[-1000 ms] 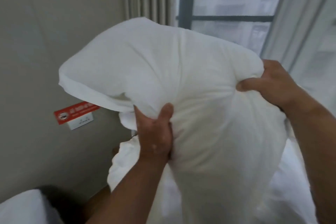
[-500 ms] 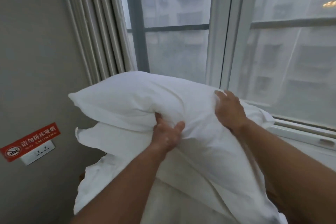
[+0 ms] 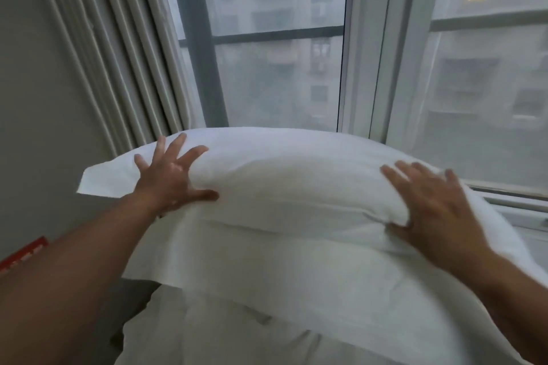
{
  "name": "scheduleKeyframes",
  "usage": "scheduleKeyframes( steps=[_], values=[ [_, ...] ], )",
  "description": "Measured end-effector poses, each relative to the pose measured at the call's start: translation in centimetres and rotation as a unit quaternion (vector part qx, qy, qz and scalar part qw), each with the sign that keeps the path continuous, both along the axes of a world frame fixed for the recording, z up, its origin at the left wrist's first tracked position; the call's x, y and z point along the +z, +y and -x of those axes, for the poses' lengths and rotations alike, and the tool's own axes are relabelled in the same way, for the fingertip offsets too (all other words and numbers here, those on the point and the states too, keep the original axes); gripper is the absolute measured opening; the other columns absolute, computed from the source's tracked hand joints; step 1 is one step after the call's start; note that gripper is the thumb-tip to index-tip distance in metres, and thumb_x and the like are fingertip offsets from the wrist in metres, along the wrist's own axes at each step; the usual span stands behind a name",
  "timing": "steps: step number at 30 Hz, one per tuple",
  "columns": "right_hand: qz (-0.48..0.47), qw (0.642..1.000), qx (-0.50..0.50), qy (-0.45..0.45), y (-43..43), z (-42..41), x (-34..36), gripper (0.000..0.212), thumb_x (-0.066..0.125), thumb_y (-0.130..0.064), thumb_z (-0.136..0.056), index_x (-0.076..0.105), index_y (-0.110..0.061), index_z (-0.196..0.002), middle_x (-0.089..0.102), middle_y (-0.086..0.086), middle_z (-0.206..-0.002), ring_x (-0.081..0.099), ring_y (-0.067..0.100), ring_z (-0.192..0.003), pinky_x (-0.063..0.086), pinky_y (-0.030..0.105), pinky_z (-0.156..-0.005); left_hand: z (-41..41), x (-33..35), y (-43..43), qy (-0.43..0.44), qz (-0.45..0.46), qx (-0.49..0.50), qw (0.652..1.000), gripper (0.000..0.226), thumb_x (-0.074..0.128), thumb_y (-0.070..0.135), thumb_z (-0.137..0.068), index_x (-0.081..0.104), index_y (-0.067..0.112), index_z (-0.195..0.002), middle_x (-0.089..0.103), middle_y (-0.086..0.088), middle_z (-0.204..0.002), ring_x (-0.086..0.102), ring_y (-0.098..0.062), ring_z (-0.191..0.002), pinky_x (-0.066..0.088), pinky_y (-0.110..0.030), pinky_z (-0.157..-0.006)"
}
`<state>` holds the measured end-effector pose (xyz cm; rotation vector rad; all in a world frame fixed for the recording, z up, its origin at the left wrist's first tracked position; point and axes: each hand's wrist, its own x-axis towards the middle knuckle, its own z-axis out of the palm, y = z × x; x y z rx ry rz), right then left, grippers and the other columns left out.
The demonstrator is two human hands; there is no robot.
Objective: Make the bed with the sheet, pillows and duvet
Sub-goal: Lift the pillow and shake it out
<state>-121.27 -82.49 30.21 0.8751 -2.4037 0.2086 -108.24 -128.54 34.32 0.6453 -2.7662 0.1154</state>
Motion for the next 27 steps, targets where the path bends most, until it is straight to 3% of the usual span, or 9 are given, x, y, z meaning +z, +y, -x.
scheduleKeyframes(
  steps=[4,9,14,18,20,23,25,27],
  values=[
    [0.045,0.997,-0.039,-0.053,-2.5,2.3,-3.0,0.092,0.077,-0.044,-0.069,0.04,-0.026,-0.15,0.044,0.009,-0.151,0.045,0.03,-0.137,0.029,0.057,-0.111,3.6,-5.1,-0.3,0.038,-0.056,0.013,0.998,0.108,0.036,0.105,-0.048,0.013,0.058,-0.142,0.01,0.007,-0.162,0.006,-0.03,-0.149,0.018,-0.075,-0.106],
    [0.032,0.992,-0.04,-0.116,-5.1,0.1,-9.7,0.093,0.08,-0.031,-0.067,0.037,-0.026,-0.15,0.041,0.007,-0.153,0.041,0.03,-0.139,0.029,0.057,-0.113,4.9,-10.4,-1.2,-0.021,-0.132,0.011,0.991,0.101,0.038,0.1,-0.052,0.006,0.065,-0.141,0.001,0.012,-0.163,-0.006,-0.024,-0.151,0.008,-0.067,-0.114],
    [0.017,0.986,-0.065,-0.152,-4.8,-1.5,-7.1,0.101,0.077,-0.033,-0.059,0.033,-0.03,-0.15,0.043,0.003,-0.15,0.041,0.026,-0.138,0.033,0.053,-0.11,3.1,-9.8,-1.9,0.013,-0.104,-0.007,0.994,0.097,0.042,0.094,-0.063,0.005,0.059,-0.145,-0.001,0.007,-0.164,-0.005,-0.026,-0.151,0.006,-0.063,-0.117],
    [0.008,0.988,-0.067,-0.136,-4.6,-4.5,-5.4,0.105,0.09,-0.044,-0.058,0.04,-0.02,-0.148,0.043,0.017,-0.15,0.042,0.036,-0.137,0.031,0.06,-0.109,-1.1,-10.2,-0.3,0.087,-0.067,-0.001,0.994,0.087,0.049,0.076,-0.081,0.007,0.048,-0.152,0.006,-0.001,-0.164,0.005,-0.029,-0.151,0.012,-0.058,-0.119],
    [0.079,0.991,-0.014,-0.106,-5.5,-7.0,-4.9,0.091,0.078,-0.049,-0.066,0.047,-0.012,-0.142,0.044,0.019,-0.148,0.042,0.037,-0.136,0.031,0.061,-0.11,-3.9,-10.9,1.1,0.13,-0.11,0.016,0.985,0.086,0.058,0.065,-0.083,0.016,0.043,-0.154,0.014,-0.003,-0.164,0.013,-0.027,-0.151,0.017,-0.051,-0.121],
    [0.173,0.966,0.167,-0.09,-7.5,-12.1,-6.2,0.066,0.062,-0.044,-0.075,0.06,-0.011,-0.132,0.05,0.014,-0.145,0.046,0.03,-0.136,0.031,0.051,-0.115,-9.1,-13.7,4.7,0.188,-0.202,0.064,0.959,0.079,0.068,0.052,-0.085,0.035,0.027,-0.152,0.035,-0.007,-0.155,0.033,-0.025,-0.143,0.027,-0.04,-0.119],
    [0.176,0.94,0.256,-0.142,-8.0,-15.1,-8.7,0.049,0.064,-0.033,-0.079,0.067,-0.014,-0.123,0.058,0.008,-0.136,0.053,0.023,-0.128,0.039,0.037,-0.111,-12.8,-16.7,8.7,0.194,-0.265,0.091,0.94,0.069,0.068,0.047,-0.087,0.045,0.02,-0.146,0.045,-0.007,-0.146,0.043,-0.024,-0.135,0.032,-0.036,-0.116],
    [0.152,0.926,0.267,-0.222,-7.3,-16.9,-11.9,0.038,0.075,-0.022,-0.076,0.072,-0.017,-0.113,0.065,-0.001,-0.121,0.063,0.019,-0.113,0.043,0.024,-0.1,-15.9,-20.3,13.9,0.16,-0.296,0.099,0.936,0.056,0.064,0.05,-0.089,0.055,0.02,-0.136,0.052,-0.003,-0.138,0.048,-0.022,-0.13,0.035,-0.029,-0.112]
  ],
)
